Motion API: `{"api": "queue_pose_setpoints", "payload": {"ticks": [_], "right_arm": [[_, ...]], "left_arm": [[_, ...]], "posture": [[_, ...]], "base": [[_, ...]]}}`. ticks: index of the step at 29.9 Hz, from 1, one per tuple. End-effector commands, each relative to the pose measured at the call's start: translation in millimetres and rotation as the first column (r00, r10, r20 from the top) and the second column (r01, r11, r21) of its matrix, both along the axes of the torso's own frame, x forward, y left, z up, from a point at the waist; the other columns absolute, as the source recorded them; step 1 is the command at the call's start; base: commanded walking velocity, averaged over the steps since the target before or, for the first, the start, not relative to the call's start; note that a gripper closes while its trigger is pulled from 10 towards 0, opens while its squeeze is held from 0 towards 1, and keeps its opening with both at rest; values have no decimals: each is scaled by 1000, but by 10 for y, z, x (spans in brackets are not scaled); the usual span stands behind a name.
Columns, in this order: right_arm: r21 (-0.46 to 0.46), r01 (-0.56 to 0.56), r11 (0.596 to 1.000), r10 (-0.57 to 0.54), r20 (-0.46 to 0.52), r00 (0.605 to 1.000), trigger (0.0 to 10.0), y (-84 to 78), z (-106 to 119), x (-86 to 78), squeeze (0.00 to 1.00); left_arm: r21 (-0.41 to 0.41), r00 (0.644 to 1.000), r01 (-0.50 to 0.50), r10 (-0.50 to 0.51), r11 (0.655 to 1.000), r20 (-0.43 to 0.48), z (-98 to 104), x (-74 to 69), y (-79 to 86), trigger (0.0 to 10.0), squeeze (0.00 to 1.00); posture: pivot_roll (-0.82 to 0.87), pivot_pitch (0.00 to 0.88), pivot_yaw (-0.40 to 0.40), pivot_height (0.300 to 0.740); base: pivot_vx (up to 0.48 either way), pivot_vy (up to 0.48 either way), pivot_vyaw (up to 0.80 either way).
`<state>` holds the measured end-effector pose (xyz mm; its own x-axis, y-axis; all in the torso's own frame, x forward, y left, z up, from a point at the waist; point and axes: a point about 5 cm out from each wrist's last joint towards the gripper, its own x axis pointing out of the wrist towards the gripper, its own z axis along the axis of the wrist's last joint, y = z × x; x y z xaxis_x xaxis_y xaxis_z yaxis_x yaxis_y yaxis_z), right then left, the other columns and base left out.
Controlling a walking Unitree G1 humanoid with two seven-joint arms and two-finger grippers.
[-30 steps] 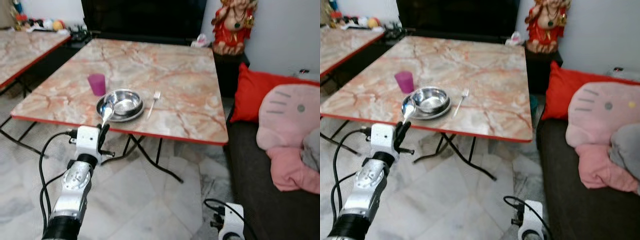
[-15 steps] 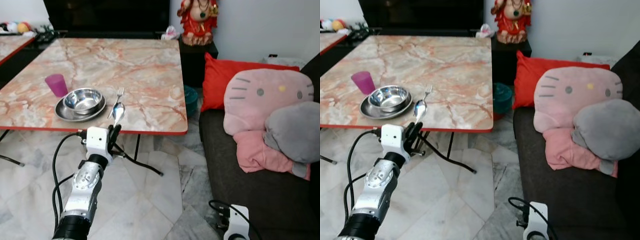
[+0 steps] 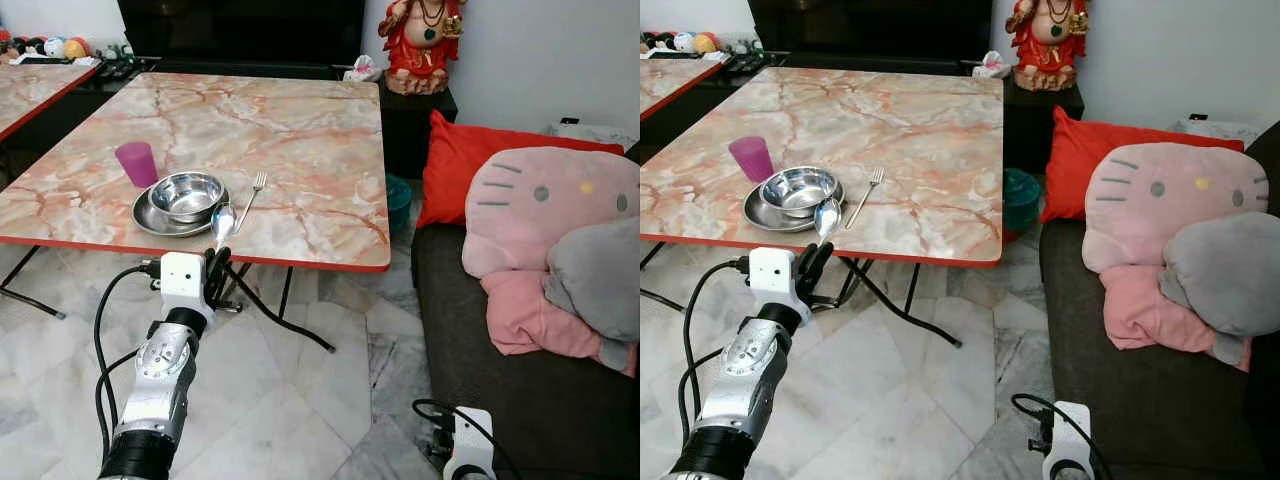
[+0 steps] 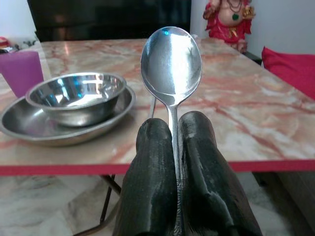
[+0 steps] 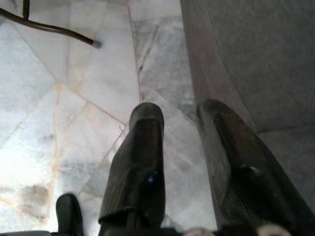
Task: Setting the table
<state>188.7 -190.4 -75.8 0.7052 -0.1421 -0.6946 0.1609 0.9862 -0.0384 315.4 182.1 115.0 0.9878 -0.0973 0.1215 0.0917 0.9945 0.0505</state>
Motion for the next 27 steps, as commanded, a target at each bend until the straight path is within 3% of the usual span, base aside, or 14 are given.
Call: {"api": "queue_pose_setpoints", "payload": {"ticks": [1, 27], "right_arm": [[-4, -16, 1000, 16, 11, 1000, 10000, 11, 15, 26, 0], [5, 9, 1000, -9, 10, 1000, 10000, 10, 16, 35, 0]], "left_arm": [[3, 1000, -9, 9, 1000, 26, 87, 27, 12, 10000, 0], [-11, 999, 28, -28, 1000, 19, 93, 51, -46, 10000, 0]], "posture": [[78, 0, -8, 740], [77, 0, -9, 740]], "base": [[352, 0, 531], [404, 0, 42]]}}
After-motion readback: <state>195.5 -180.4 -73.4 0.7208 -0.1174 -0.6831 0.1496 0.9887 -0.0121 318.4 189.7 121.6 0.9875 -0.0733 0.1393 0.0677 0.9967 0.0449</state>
